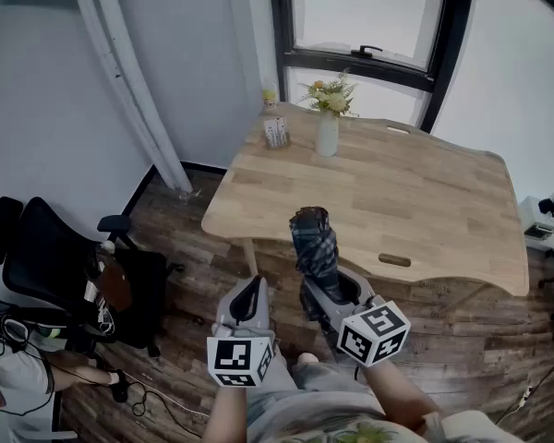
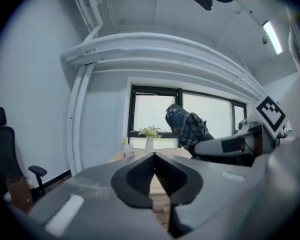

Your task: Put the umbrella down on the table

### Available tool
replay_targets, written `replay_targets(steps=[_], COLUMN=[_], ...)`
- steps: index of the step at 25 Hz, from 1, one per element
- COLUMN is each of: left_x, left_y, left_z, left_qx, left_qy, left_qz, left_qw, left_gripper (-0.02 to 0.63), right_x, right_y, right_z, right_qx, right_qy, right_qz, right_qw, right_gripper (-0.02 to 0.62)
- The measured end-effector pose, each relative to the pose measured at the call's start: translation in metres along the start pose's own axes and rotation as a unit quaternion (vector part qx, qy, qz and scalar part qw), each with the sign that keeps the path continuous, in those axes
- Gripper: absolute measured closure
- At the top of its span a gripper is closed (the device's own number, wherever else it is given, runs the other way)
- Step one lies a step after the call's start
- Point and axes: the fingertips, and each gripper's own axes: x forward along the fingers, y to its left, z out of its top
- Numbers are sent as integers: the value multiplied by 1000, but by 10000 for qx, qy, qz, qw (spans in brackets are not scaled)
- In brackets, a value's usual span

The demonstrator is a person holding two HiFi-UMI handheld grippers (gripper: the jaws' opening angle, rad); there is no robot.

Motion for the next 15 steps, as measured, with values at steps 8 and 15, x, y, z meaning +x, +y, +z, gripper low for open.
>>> replay_targets(steps=[8,15], left_x=[6,26], left_y=[0,5], left_z=[-4,-6], left_qx=[16,-58], left_qy=[58,68], left_qz=[-95,-223], left_qw=[9999,9997], left_gripper=[601,603], right_x=[4,17], right_y=[2,-5], right_z=[12,18], right_qx=[93,142], right_qy=[-175,-219], right_qz=[-7,-39], right_qw=[9998,9997], right_gripper=[408,407])
